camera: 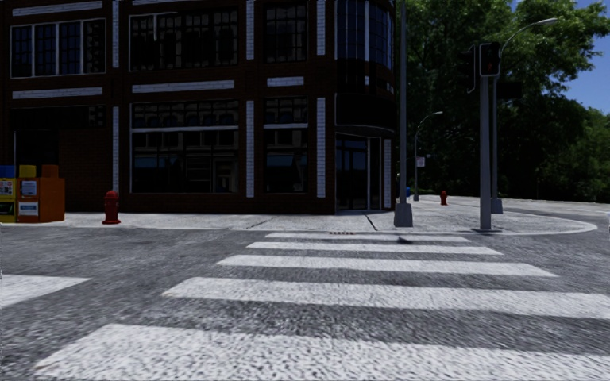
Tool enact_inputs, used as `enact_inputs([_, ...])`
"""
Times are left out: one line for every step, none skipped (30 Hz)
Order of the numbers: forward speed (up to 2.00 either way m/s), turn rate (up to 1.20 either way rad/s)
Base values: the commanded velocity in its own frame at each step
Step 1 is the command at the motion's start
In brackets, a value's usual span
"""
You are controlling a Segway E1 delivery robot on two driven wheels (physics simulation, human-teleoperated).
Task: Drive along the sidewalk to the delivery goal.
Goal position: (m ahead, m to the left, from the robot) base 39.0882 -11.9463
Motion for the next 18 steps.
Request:
enact_inputs([2.0,-0.3])
enact_inputs([2.0,-0.3])
enact_inputs([2.0,-0.3])
enact_inputs([2.0,-0.3])
enact_inputs([2.0,-0.3])
enact_inputs([2.0,-0.3])
enact_inputs([2.0,-0.3])
enact_inputs([2.0,-0.3])
enact_inputs([2.0,-0.3])
enact_inputs([2.0,-0.3])
enact_inputs([2.0,-0.3])
enact_inputs([2.0,-0.3])
enact_inputs([2.0,-0.3])
enact_inputs([2.0,-0.3])
enact_inputs([2.0,-0.3])
enact_inputs([2.0,-0.3])
enact_inputs([2.0,-0.3])
enact_inputs([2.0,-0.3])
